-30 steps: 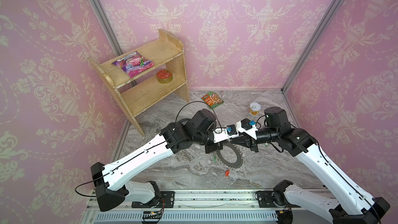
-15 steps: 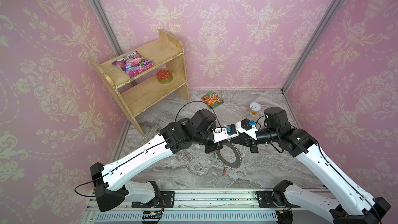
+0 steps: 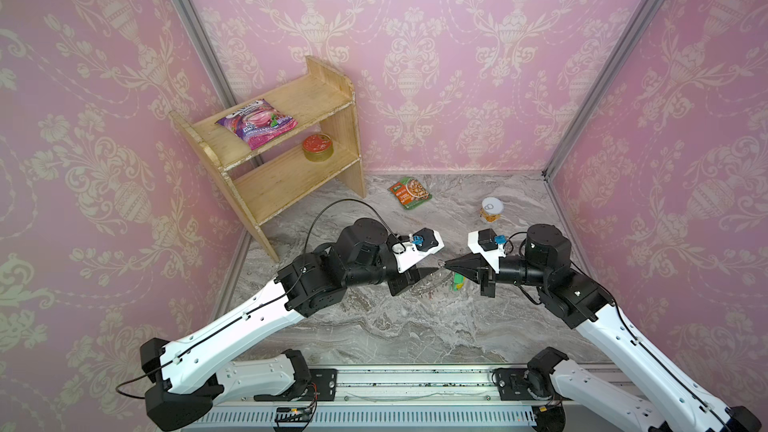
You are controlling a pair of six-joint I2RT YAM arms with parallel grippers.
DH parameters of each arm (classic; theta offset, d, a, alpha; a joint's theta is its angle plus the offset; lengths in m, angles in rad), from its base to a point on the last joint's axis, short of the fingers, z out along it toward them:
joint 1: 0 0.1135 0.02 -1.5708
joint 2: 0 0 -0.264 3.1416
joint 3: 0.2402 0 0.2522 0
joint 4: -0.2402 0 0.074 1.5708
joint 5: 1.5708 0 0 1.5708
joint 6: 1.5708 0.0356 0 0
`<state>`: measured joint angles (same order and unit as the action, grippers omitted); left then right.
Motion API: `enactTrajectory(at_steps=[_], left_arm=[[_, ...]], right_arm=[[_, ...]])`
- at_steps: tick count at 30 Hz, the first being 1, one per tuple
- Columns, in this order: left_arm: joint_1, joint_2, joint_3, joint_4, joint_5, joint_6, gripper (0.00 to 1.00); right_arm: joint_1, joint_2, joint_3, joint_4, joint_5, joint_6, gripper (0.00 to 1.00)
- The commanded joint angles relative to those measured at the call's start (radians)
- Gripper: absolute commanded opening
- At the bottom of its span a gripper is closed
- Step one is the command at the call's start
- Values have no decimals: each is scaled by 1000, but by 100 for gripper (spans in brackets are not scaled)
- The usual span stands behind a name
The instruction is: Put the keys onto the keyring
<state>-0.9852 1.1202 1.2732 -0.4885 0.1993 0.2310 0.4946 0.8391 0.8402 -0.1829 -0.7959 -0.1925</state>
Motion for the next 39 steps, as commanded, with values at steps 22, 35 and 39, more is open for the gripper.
enactTrajectory(at_steps=[22,35,39], left_arm=[[-4,82,13,65,59,-35,21],[-4,15,-80,68,-224,-53,37],[-4,-13,-96,133,-226,-48,38]], right_arm=[[5,-56,57,145,-2,99,0],[5,-64,82,102,-3,73,0],[5,-61,86,93,-13,72,0]])
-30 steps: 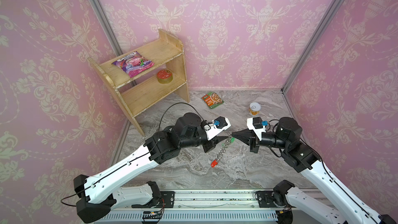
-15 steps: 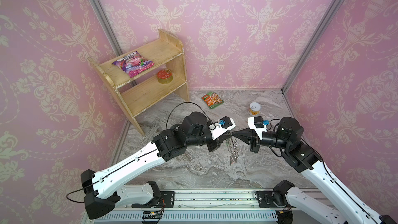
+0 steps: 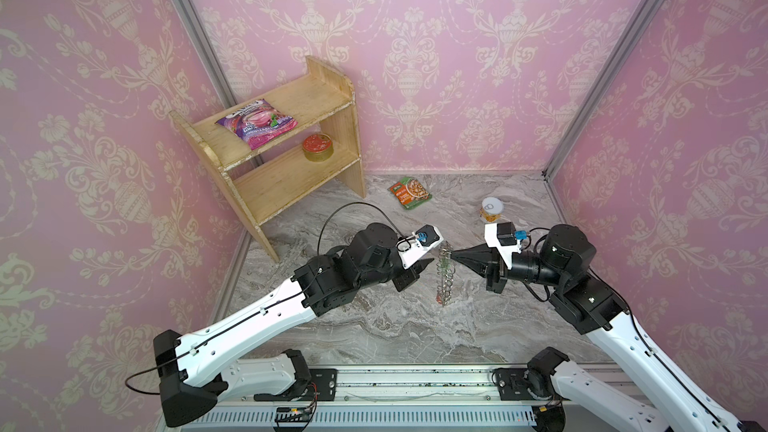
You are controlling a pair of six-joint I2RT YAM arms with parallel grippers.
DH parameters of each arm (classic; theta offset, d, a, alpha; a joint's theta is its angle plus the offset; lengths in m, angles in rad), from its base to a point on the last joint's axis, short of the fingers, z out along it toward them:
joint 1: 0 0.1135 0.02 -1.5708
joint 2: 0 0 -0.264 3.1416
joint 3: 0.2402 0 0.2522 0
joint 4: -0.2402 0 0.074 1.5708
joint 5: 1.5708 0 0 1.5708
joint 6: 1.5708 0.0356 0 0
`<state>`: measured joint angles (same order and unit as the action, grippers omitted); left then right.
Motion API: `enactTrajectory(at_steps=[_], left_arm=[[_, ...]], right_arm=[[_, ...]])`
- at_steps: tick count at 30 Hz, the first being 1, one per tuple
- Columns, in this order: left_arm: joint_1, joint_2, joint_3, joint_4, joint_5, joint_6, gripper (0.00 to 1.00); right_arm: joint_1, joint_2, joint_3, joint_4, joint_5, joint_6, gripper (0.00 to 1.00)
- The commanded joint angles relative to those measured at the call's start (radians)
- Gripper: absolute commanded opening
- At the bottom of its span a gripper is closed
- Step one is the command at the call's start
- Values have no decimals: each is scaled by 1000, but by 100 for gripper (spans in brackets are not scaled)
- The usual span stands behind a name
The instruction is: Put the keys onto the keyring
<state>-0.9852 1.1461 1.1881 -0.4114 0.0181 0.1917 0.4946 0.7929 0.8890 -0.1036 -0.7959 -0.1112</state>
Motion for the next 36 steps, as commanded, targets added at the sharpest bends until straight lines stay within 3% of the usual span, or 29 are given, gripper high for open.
enactTrajectory(at_steps=[1,6,23,30,36], left_arm=[[-4,-47,-14,71,-18,-10,39],[-4,-61,-7,87,146,-6,48],[-3,-6,48,134,171,6,50],[-4,-48,38,154,247,-63,36],[-4,-37,45,147,312,-97,31]], right_arm=[[5,-15,38,6,-12,-12,0],[4,-30,32,-11,-2,-20,0],[6,-12,67,-74,-65,-31,0],[5,-49,34,-14,11,-7,0],[6,-56,11,60,10,35,0]])
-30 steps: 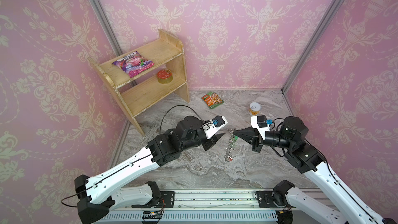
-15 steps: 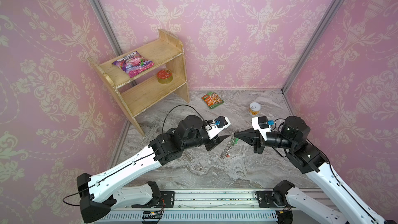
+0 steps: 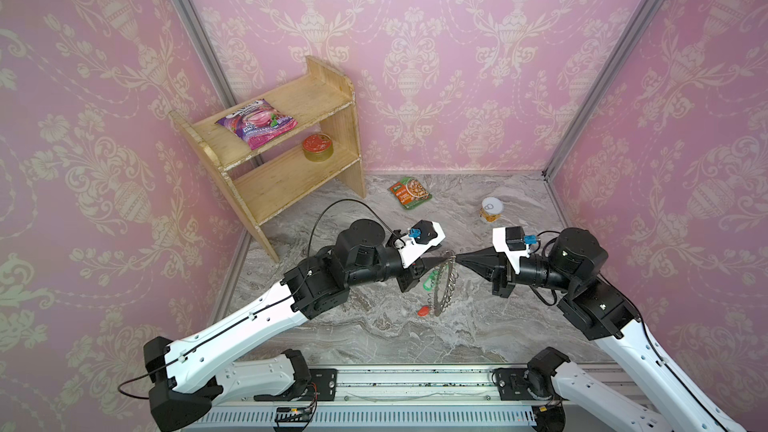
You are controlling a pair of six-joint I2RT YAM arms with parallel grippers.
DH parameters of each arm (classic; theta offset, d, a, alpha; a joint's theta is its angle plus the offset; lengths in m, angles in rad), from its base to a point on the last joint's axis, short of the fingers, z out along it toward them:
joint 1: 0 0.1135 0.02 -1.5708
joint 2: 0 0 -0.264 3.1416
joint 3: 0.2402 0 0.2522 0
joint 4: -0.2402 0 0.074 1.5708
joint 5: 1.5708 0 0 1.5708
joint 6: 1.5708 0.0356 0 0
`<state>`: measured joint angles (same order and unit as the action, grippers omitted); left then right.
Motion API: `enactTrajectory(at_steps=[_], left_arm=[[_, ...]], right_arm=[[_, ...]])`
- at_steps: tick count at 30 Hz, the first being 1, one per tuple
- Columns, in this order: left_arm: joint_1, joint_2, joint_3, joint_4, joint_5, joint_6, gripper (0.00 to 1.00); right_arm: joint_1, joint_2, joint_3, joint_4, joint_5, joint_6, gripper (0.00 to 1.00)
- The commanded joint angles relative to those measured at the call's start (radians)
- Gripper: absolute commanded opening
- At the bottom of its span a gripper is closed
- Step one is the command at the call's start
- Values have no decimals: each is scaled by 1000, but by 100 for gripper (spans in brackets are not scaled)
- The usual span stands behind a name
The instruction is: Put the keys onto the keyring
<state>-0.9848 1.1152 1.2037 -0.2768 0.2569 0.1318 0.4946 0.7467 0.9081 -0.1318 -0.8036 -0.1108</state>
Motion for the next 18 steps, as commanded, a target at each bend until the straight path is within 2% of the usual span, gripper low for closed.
enactTrajectory(at_steps=[1,11,18], left_arm=[[-5,-3,31,15,81,-37,31],[-5,14,45,81,117,-44,27],[-6,25,55,72,148,-47,14]], right_arm=[[5,-9,-10,94,16,38,0],[4,-10,8,77,6,37,0],[5,-14,14,82,9,42,0]])
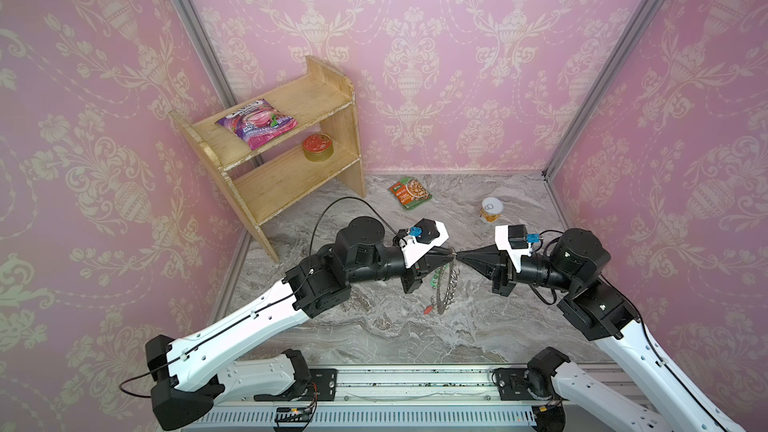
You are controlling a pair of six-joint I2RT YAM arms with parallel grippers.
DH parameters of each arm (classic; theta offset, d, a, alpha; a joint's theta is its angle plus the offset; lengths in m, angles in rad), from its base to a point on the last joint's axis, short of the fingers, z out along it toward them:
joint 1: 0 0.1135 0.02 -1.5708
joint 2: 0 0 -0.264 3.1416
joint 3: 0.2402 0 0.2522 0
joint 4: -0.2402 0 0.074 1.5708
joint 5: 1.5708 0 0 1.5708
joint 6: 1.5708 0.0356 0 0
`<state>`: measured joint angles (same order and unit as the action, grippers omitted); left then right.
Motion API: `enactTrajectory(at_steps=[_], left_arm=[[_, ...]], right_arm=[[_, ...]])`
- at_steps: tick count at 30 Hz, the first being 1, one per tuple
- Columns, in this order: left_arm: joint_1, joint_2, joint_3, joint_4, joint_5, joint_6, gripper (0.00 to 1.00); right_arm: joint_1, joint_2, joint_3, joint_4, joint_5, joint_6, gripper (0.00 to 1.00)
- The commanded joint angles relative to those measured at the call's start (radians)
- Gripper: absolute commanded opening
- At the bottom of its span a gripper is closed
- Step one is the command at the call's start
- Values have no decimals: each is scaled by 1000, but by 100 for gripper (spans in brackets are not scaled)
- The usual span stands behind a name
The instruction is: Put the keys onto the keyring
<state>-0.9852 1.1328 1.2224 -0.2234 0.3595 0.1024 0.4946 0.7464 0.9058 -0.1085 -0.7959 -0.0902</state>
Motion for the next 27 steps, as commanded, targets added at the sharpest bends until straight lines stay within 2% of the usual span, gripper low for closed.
enactTrajectory(at_steps=[1,11,27], left_arm=[[-6,11,38,13,51,-18,13],[-6,19,39,2,65,-18,6],[-7,21,31,-5,90,-20,9]], right_arm=[[5,-15,16,59,2,22,0],[5,-23,24,62,4,29,0],[5,-16,43,64,6,30,0]])
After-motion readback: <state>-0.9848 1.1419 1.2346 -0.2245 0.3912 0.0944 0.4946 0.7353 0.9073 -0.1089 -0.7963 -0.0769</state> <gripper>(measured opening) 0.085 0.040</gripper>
